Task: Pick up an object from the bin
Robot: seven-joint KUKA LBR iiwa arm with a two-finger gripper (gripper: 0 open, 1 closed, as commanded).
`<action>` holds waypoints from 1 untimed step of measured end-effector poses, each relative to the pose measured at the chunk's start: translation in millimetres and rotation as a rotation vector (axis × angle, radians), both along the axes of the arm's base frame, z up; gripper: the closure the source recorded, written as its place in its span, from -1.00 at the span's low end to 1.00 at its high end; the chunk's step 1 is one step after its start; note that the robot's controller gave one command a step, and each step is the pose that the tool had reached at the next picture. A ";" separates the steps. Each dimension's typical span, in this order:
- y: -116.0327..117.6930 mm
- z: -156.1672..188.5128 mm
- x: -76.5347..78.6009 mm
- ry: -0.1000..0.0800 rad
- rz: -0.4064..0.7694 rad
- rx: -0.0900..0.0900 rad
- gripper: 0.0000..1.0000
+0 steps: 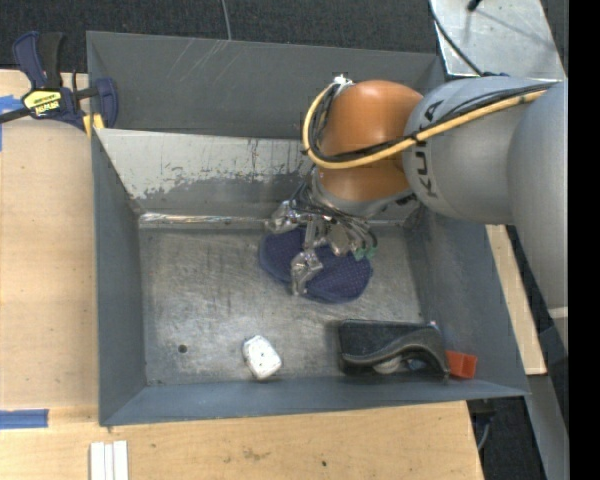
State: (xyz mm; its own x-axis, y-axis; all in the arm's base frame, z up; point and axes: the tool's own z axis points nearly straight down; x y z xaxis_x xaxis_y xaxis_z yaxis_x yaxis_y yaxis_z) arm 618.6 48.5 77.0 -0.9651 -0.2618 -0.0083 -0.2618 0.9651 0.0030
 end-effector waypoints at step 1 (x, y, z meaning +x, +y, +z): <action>10.0 181.9 -6.4 -0.007 0.212 -0.005 1.00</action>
Offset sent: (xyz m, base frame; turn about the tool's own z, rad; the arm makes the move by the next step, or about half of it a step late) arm -0.0087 0.0096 0.1760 -0.2127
